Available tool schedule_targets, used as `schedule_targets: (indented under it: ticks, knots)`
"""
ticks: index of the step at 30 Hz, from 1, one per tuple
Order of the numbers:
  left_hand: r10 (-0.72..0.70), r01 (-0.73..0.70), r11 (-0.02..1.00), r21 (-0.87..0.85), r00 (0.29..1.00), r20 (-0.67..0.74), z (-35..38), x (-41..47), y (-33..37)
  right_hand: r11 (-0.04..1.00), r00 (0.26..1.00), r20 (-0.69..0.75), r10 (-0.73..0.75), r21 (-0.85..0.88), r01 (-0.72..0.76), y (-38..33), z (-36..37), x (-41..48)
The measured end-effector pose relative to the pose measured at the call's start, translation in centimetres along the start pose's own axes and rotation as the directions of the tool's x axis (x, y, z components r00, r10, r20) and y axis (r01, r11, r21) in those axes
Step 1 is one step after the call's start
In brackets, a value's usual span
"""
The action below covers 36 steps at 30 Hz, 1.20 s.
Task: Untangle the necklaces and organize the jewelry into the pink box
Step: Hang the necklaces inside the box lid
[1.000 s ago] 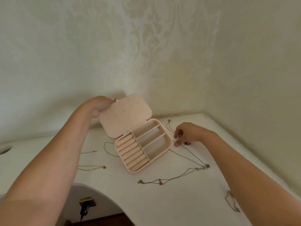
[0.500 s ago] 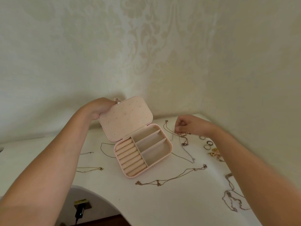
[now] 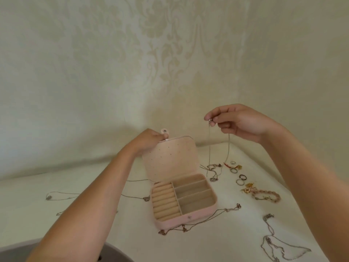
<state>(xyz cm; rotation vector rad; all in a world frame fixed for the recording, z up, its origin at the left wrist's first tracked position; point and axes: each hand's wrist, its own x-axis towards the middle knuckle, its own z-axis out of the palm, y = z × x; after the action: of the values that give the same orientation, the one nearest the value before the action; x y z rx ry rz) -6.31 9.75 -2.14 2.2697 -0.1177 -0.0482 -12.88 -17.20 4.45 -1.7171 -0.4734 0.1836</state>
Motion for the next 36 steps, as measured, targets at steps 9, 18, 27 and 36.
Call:
schedule_targets:
  ticks: [9,18,27,36]
  knots:
    - [0.15,-0.148,0.987,-0.056,0.988,0.029,3.4,0.5,-0.4,0.407,0.992,0.055,-0.116,-0.908,0.098,-3.9,2.6,1.3]
    - [0.073,0.005,0.894,-0.447,0.985,0.157,2.2,-0.5,-2.3,0.384,0.989,0.011,-0.144,-0.921,0.066,-1.4,4.1,3.4]
    - [-0.003,0.043,0.842,-0.538,0.997,0.075,3.1,-0.7,-2.0,0.545,0.973,-0.105,-0.208,-0.838,0.026,6.6,7.3,4.7]
    - [0.046,0.13,0.64,-0.758,0.977,0.206,2.7,-1.5,-3.4,0.373,0.941,-0.038,-0.337,-0.923,0.096,7.1,9.0,4.8]
